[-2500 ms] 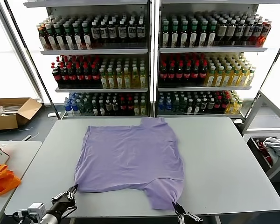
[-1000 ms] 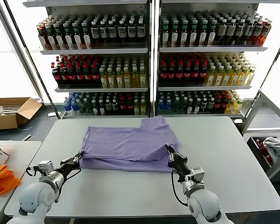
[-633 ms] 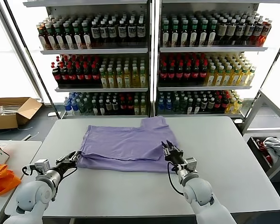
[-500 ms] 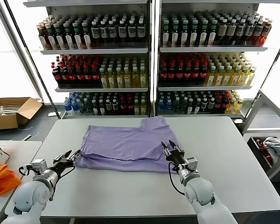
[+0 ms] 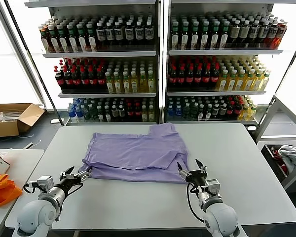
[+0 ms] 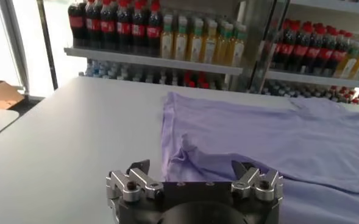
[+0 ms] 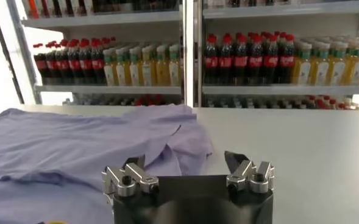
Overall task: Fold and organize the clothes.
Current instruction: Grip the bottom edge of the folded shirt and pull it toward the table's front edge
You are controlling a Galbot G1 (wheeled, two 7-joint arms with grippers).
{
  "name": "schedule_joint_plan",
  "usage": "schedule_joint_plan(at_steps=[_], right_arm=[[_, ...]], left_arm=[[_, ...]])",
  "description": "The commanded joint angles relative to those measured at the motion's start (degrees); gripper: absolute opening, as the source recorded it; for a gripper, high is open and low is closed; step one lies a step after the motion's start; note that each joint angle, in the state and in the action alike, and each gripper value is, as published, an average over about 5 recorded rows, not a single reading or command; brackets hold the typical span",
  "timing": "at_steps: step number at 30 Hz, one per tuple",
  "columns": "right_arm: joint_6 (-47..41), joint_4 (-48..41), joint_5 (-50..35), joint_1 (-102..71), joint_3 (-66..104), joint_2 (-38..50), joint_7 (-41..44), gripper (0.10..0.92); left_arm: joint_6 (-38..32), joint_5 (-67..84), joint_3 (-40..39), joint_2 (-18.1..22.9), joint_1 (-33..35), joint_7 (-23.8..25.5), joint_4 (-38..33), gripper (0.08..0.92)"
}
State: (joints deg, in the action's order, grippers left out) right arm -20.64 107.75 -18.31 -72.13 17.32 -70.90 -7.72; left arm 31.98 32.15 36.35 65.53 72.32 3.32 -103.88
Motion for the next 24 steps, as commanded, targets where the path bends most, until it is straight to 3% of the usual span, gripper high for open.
schedule_joint_plan(at_steps=[1, 8, 20, 24], right_arm=[[-2.7, 2.4, 1.0, -4.1, -0.4, 0.1, -1.3, 0.696], [-3.0, 2.0, 1.6, -3.9, -2.2, -0.2, -1.0, 0.489], [-2.8, 1.8, 1.4, -4.3, -2.0, 0.1, -0.4, 0.149], [-2.9, 2.4, 0.8, -5.1, -1.4, 0.6, 0.1, 0.106]], left_arm=[[0.2, -0.4, -1.6, 0.4, -1.1, 0.2, 2.4, 0.822], [0.4, -0.1, -1.1, 0.2, -1.0, 0.7, 4.3, 0.775], [-0.8, 0.7, -0.8, 0.6, 0.1, 0.9, 3.2, 0.429], [-1.0, 0.9, -0.4, 0.6, 1.6, 0.8, 1.4, 0.317]])
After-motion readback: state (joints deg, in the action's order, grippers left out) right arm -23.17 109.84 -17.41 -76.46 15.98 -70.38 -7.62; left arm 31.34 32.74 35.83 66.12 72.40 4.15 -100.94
